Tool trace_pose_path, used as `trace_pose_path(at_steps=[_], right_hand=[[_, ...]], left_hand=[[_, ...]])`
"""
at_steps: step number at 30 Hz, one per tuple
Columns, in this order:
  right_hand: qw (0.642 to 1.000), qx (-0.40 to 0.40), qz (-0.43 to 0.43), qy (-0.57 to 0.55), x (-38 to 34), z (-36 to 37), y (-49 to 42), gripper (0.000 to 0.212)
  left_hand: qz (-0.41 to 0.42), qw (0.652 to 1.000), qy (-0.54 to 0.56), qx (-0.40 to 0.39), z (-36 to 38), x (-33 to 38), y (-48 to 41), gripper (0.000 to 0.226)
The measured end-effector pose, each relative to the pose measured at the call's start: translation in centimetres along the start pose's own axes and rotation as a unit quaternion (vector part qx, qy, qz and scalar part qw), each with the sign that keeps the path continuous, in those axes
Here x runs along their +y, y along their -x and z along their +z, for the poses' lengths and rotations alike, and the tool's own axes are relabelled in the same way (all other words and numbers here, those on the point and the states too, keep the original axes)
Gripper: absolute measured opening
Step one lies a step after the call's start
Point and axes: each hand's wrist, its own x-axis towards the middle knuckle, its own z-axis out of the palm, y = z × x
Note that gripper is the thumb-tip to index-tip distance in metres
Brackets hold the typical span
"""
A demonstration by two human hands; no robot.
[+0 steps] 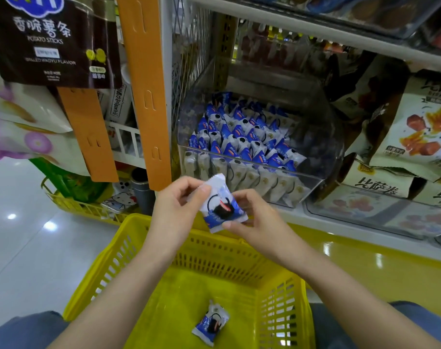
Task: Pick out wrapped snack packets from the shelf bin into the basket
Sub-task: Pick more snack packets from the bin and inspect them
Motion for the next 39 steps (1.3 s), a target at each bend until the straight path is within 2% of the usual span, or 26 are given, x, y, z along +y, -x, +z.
trace_pose_path(at_steps=[1, 3, 7, 10, 12, 18, 21, 23, 25, 28, 30, 32, 34, 37, 39], right_hand=[[0.999, 0.014, -0.028, 0.023, -0.1, 0.0, 0.0, 0.035], [0.996, 0.053, -0.067, 0.008, -0.5, 0.1, 0.1, 0.025], [0.991, 0.109, -0.062, -0.052, -0.8, -0.2, -0.1, 0.01], [0.988, 0.096, -0.037, -0.118, -0.8, -0.4, -0.3, 0.006], [0.988, 0.082, -0.04, -0.124, -0.8, -0.4, -0.2, 0.008], [0.987, 0.12, -0.105, 0.03, -0.8, -0.3, 0.4, 0.011], [0.966, 0.165, -0.158, 0.124, -1.0, -0.4, 0.6, 0.011], [0.95, 0.208, -0.18, 0.145, -1.1, -0.5, 0.7, 0.01], [0.945, 0.247, -0.184, 0.11, -1.2, -0.7, 0.7, 0.006], [0.943, 0.269, -0.196, 0.011, -1.4, -1.0, 0.6, 0.004], [0.94, 0.256, -0.225, 0.021, -1.4, -0.8, 0.7, 0.004], [0.939, 0.218, -0.257, 0.073, -1.4, -0.4, 0.8, 0.004], [0.929, 0.188, -0.29, 0.133, -1.2, -0.2, 0.8, 0.012], [0.913, 0.16, -0.313, 0.208, -1.0, 0.0, 0.8, 0.019], [0.939, 0.16, -0.262, 0.152, -1.2, 0.4, 0.9, 0.018]], left_hand=[[0.018, 0.999, -0.029, -0.016, 0.1, 0.0, 0.1, 0.02], [0.038, 0.996, -0.065, -0.05, 0.3, 0.1, 0.3, 0.025], [0.019, 0.996, -0.059, -0.066, 0.8, 0.1, 0.4, 0.021], [0.012, 0.998, -0.036, -0.059, 0.8, 0.3, 0.4, 0.021], [0.02, 0.997, -0.041, -0.064, 0.7, 0.5, 0.5, 0.023], [0.007, 0.994, -0.059, -0.087, 0.7, 0.6, 0.6, 0.022], [0.001, 0.995, -0.046, -0.084, 0.9, 0.8, 0.6, 0.017], [-0.005, 0.998, -0.041, -0.049, 0.8, 0.6, 0.5, 0.008], [-0.026, 0.998, -0.051, -0.017, 0.6, 0.4, 0.5, 0.013], [-0.094, 0.995, -0.021, -0.036, 0.6, 0.6, 0.5, 0.032], [-0.168, 0.982, 0.06, -0.053, 0.6, 1.0, 0.3, 0.042], [-0.203, 0.968, 0.127, -0.07, 0.5, 1.2, 0.1, 0.046], [-0.185, 0.967, 0.154, -0.082, 0.3, 1.4, 0.3, 0.043], [-0.148, 0.979, 0.131, -0.043, 0.2, 1.6, 0.7, 0.016], [-0.141, 0.984, 0.109, -0.015, 0.2, 1.7, 0.6, 0.016]])
